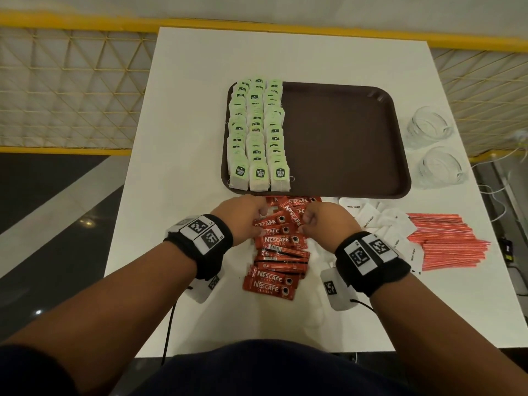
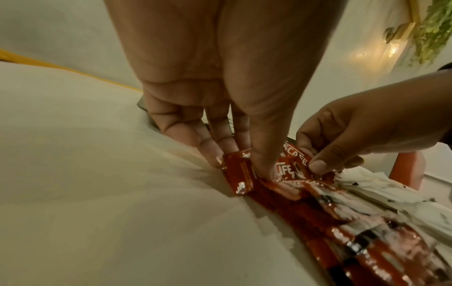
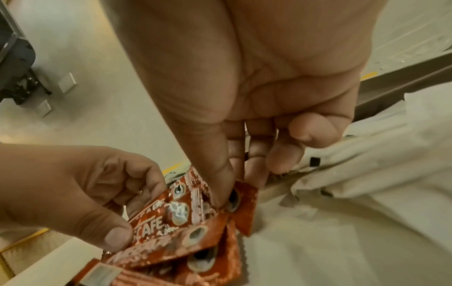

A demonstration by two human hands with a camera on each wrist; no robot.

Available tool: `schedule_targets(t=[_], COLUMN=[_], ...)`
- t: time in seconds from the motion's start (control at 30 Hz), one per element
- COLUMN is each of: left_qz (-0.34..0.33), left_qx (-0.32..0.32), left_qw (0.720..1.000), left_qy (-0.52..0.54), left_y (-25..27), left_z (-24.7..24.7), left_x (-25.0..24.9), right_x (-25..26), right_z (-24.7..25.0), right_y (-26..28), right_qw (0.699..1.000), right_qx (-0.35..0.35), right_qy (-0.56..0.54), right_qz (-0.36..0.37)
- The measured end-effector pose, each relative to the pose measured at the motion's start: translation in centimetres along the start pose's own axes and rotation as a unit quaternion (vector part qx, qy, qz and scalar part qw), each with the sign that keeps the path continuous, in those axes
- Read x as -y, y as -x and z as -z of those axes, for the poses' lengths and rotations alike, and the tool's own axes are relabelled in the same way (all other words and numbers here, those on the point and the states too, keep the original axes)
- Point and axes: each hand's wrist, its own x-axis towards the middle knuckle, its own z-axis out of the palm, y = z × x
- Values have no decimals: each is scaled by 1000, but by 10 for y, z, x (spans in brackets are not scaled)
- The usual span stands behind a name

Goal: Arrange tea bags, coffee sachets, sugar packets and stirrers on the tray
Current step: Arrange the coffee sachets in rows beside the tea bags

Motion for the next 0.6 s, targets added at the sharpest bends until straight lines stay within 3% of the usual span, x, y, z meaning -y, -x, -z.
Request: schedule_targets(t=[0.23,0.4,0.5,0.6], left_qz=[-49,-45,-38,-34], left_qx=[21,27,36,37], left_qw=[996,987,985,984], left_qy=[69,152,167,169], left_y=[4,0,-6,-13], left_z=[5,12,20,29], left_x=[1,2,4,2], right_x=[-17,-25,-32,-41], right_z=[17,41,56,64], right_y=[7,1,-10,-28], right_qw=[986,966,956,966], right_qx=[-28,-37,-52,-69], right_qy=[-161,-255,-287,-250], right_qz=[31,24,21,18])
